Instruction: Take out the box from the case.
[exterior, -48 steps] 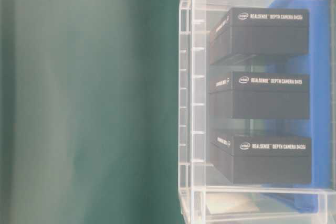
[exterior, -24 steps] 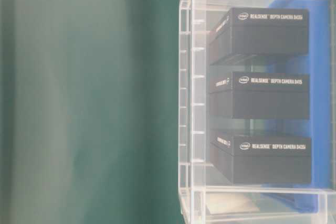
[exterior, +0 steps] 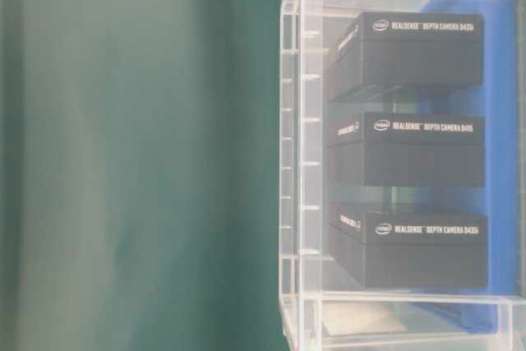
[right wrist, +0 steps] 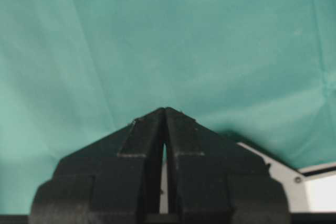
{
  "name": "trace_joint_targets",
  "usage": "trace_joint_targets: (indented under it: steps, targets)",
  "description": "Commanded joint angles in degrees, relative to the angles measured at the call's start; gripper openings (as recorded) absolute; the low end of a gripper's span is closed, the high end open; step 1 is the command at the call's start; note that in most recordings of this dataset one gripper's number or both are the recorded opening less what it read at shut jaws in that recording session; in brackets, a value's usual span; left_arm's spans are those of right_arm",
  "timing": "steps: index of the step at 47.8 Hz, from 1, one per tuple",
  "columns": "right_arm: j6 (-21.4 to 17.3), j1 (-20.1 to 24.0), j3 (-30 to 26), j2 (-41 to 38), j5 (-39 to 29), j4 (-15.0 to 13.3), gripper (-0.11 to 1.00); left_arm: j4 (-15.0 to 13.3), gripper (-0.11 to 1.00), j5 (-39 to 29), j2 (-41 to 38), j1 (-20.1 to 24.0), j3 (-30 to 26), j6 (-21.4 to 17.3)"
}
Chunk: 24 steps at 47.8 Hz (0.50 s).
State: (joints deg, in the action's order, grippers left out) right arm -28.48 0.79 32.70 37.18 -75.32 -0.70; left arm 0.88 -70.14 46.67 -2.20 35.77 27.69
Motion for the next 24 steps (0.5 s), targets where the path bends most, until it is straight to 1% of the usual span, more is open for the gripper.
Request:
trace_joint_targets:
  steps: [1, 6, 10, 11, 18, 24]
  targets:
    - [-4.7, -0.2, -2.2, -0.9, 0.2, -1.3, 0.0, 0.2, 0.01, 0.1, -1.5, 1.0, -1.7, 2.5]
    - [-14.5, -0.3, -2.8, -2.0, -0.3, -3.9, 0.0, 0.2, 0.01, -0.1, -2.7, 2.6, -1.9, 8.1]
    - [-22.5, -0.3, -2.9, -2.7, -0.5, -5.5, 0.0, 0.3, 0.01, -0.4, -3.3, 4.2, -2.1, 14.4]
    - [-25.1, -0.3, -3.0, -2.9, -0.8, -6.0, 0.0, 0.3, 0.01, -0.5, -3.4, 4.6, -2.1, 16.3]
    - [-37.4, -0.3, -3.3, -4.0, -1.8, -6.6, 0.0, 0.5, 0.01, -1.5, -3.6, 5.3, -2.2, 29.5]
    - [-46.2, -0.3, -3.8, -4.9, -4.2, -6.8, 0.0, 0.6, 0.01, -4.1, -3.6, 4.8, -2.2, 39.5]
